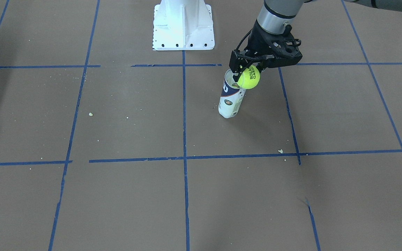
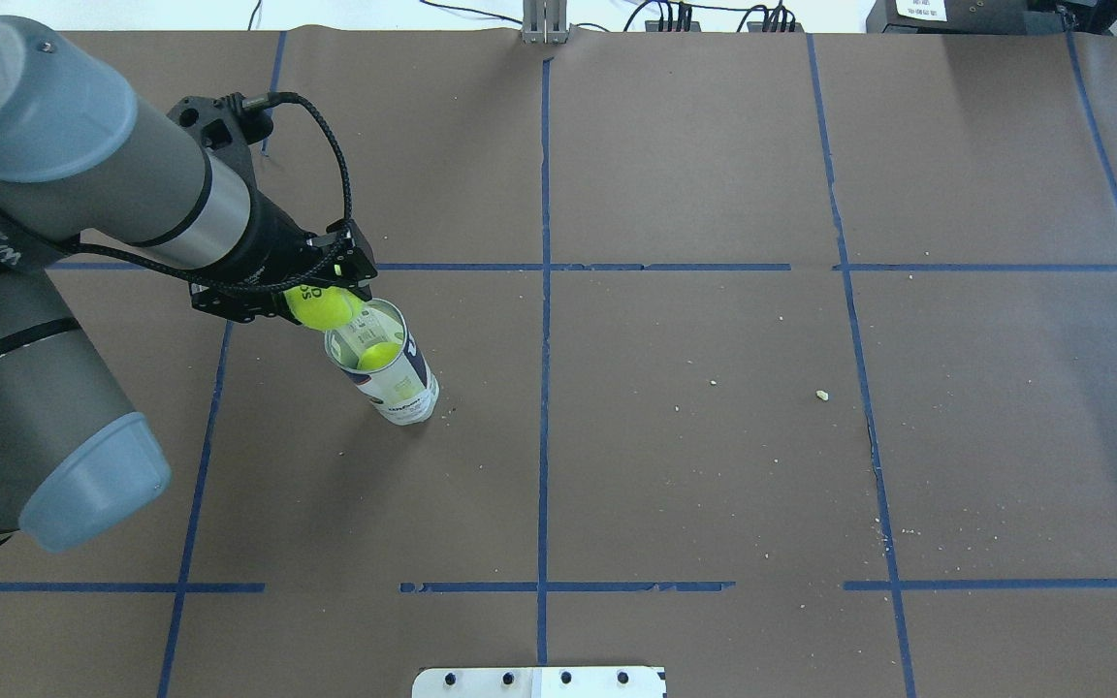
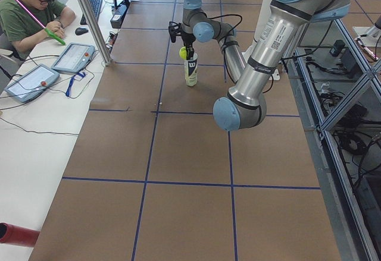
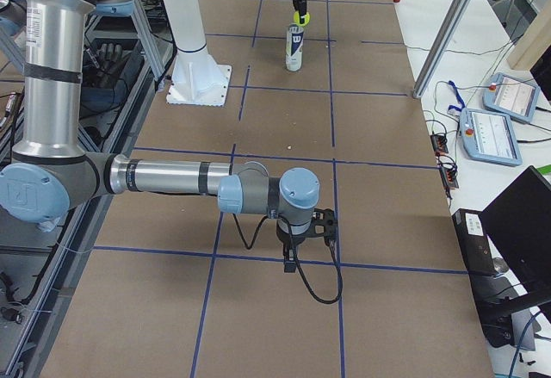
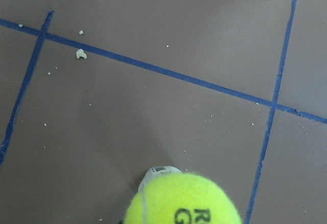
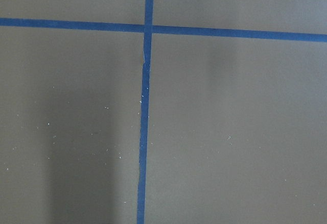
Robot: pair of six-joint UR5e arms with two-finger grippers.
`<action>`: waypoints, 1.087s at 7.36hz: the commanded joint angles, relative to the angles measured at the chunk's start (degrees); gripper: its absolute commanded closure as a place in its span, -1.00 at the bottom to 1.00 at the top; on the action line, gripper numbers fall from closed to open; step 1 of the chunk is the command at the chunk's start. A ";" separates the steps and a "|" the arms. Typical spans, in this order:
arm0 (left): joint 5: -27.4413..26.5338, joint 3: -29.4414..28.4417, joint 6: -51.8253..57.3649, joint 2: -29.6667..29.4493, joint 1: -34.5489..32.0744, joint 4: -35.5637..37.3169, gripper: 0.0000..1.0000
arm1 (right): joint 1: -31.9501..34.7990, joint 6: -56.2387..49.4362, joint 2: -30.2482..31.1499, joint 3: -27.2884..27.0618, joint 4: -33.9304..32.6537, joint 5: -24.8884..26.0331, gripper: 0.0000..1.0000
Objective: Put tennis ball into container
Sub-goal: 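Lift the ball and carry it with the left gripper above the clear cylinder, then lower the ball into the cylinder and open the left gripper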
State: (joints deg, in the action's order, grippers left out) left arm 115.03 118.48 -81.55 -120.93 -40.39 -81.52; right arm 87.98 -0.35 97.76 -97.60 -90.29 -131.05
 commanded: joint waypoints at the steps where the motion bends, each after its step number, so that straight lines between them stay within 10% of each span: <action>1: -0.68 0.96 -0.45 -0.62 0.49 1.45 0.22 | 0.00 0.00 -0.03 0.04 0.02 0.00 -1.00; 3: -0.77 0.78 -0.45 -0.62 1.54 1.45 0.13 | 0.00 0.00 0.06 0.04 0.02 0.00 -1.00; 6: -0.77 0.70 -0.45 -0.62 1.55 1.36 -0.96 | 0.00 0.00 0.06 -0.05 0.02 0.00 -1.00; 8: -0.77 0.61 -0.45 -0.71 1.46 1.36 -0.99 | 0.00 0.00 0.06 0.04 0.02 0.00 -1.00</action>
State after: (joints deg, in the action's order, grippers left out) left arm 114.30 119.15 -82.00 -121.61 -38.89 -80.16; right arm 87.98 -0.35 97.78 -97.58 -90.27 -131.05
